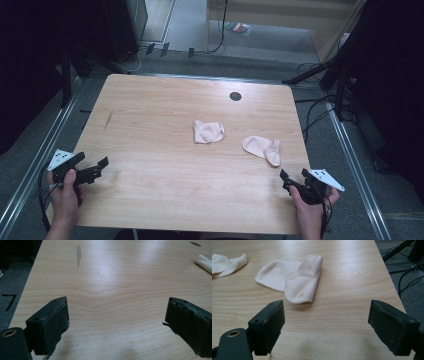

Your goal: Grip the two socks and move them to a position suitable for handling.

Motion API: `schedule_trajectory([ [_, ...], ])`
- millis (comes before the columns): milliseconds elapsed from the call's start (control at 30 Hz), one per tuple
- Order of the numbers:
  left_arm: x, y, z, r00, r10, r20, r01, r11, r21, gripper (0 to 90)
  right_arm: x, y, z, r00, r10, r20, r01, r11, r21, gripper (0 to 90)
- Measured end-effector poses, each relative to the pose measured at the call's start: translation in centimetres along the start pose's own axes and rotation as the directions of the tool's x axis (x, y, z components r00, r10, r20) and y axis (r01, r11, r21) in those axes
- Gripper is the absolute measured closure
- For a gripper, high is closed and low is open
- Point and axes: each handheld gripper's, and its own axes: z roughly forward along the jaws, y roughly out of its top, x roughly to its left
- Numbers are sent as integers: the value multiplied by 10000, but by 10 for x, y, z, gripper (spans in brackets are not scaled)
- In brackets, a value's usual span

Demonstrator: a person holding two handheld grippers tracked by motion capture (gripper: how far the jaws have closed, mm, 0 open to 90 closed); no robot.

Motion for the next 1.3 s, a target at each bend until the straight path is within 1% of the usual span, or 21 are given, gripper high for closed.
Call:
schedule_trajectory([
  [233,0,0,0,10000,-14,-8,14,10000,48,56,3,4,0,9999,-119,113,120,9999,-60,146],
  [300,0,0,0,10000,-65,11,65,10000,-12,56,6,7,-1,10000,87,22,-87,9999,-123,160],
  [333,1,0,0,10000,-78,31,78,10000,-28,56,12,11,0,9997,-92,214,94,9999,-88,173],
  [400,1,0,0,9999,-102,64,102,9999,7,56,15,14,1,9994,-178,309,180,9998,-74,177],
  [533,1,0,0,10000,-64,46,64,10000,-18,56,27,27,4,9995,-238,213,244,9994,-258,189],
  [600,1,0,0,9999,-107,64,107,9999,-1,56,36,35,8,9987,-455,229,461,9986,-266,211],
  [633,1,0,0,9999,-107,64,107,9999,-1,56,36,35,8,9987,-455,229,461,9986,-266,211],
  [700,1,0,0,9999,-110,71,110,9999,1,56,41,39,13,9983,-567,122,568,9982,-166,245],
  [733,1,0,0,9999,-90,60,90,10000,4,56,44,42,20,9981,-608,73,609,9981,-103,271],
  [767,1,0,0,10000,-76,59,76,10000,15,56,44,42,20,9981,-608,73,609,9981,-103,271],
  [800,0,0,0,10000,-67,48,67,10000,33,56,47,46,27,9982,-584,138,583,9982,105,300],
  [833,0,0,0,10000,-67,48,67,10000,33,56,47,46,27,9982,-584,138,583,9982,105,300],
  [867,0,0,1,9999,-86,93,85,10000,36,56,50,49,34,9986,-503,177,497,9982,323,318],
  [900,0,0,1,9999,-86,93,85,10000,36,56,50,49,34,9986,-503,177,497,9982,323,318],
  [967,0,0,1,9999,-62,91,62,10000,26,56,52,51,41,9985,-528,118,522,9975,473,336],
  [1033,1,0,0,9998,-143,125,143,9999,18,56,57,54,51,9982,-587,143,577,9961,669,343],
  [1100,1,0,0,9998,-153,130,152,9999,15,56,58,54,55,9978,-640,165,628,9958,666,344],
  [1200,1,0,1,9999,-117,123,117,9999,32,56,61,54,70,9969,-759,182,741,9935,870,296],
  [1233,1,0,1,9999,-100,118,99,9999,42,56,61,54,70,9969,-759,182,741,9935,870,296],
  [1267,1,0,1,9999,-107,123,107,9999,25,56,62,54,78,9957,-868,328,826,9902,1127,289],
  [1300,1,0,1,9999,-107,123,107,9999,25,56,62,54,78,9957,-868,328,826,9902,1127,289],
])
